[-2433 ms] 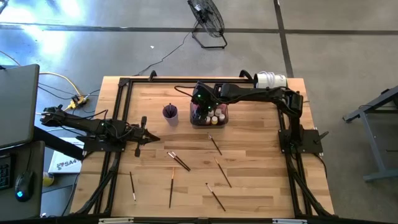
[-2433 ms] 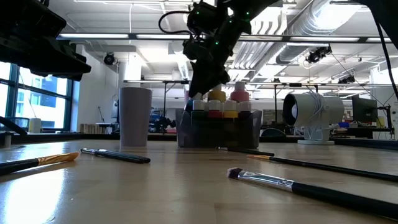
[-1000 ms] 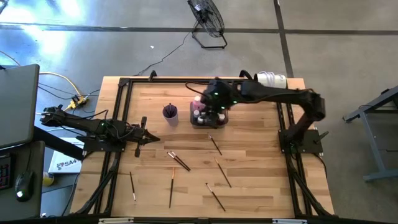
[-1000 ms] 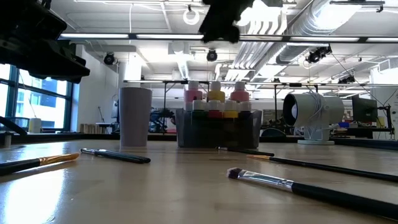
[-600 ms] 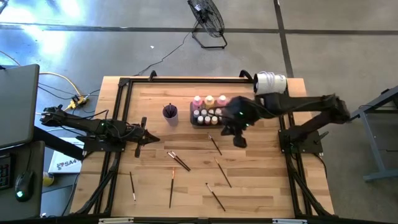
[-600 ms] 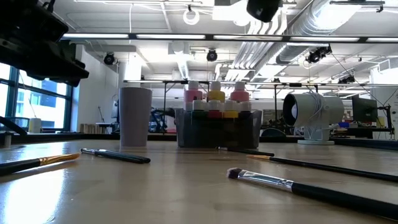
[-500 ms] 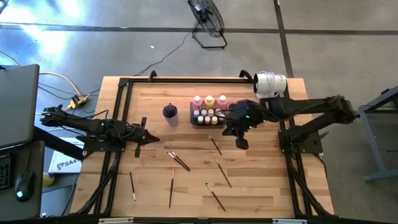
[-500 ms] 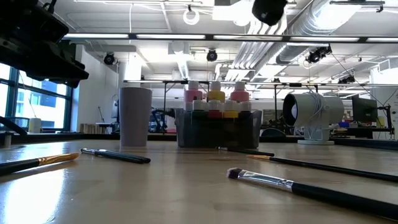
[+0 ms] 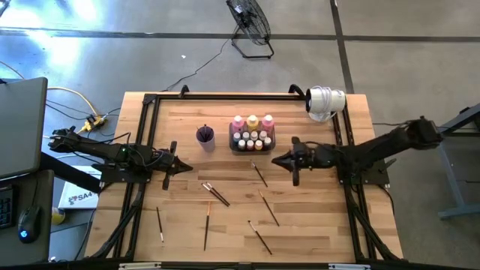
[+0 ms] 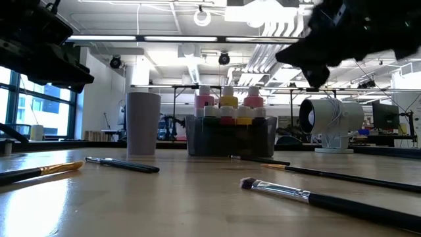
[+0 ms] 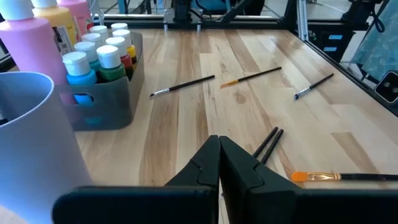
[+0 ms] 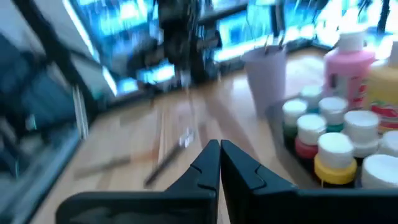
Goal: Pick & Place Paint Supplies
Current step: Put the gold paint brush into the purple cup
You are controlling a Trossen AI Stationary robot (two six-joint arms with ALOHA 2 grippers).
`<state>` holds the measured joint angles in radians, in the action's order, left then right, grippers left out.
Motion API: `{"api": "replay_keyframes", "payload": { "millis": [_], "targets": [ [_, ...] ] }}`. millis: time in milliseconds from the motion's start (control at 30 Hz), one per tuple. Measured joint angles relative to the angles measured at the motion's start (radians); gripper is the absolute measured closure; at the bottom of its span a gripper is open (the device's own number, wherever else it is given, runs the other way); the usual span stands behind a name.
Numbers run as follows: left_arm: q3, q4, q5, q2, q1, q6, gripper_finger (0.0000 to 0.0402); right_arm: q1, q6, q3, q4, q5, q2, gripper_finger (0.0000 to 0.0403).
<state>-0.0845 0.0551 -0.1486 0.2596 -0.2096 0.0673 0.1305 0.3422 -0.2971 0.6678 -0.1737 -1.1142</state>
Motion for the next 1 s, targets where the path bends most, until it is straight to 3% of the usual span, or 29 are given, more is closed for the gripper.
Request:
{"api": "replay_keyframes", "payload": {
  "millis": [100,233,600,733,1000],
  "targets": [
    [0.0,0.0,0.0,0.0,0.0,0.011,0.0401,0.028,0.012,0.107,0.243,-0.037,-0.027,0.0399],
    [0.0,0.0,-0.001,0.0,0.0,0.015,0.0401,0.047,-0.006,0.147,0.372,-0.039,-0.03,0.0399],
    [0.0,0.0,-0.001,0.0,0.0,0.096,0.0401,0.045,-0.065,0.147,0.391,-0.034,-0.03,0.0399],
    [0.0,0.0,-0.011,0.0,0.0,0.084,0.0401,0.027,-0.156,0.147,0.391,-0.037,-0.03,0.0399],
    [0.0,-0.052,-0.191,0.0,0.0,0.007,0.0401,-0.021,-0.207,0.147,0.394,-0.03,-0.03,0.0399]
  ]
}}
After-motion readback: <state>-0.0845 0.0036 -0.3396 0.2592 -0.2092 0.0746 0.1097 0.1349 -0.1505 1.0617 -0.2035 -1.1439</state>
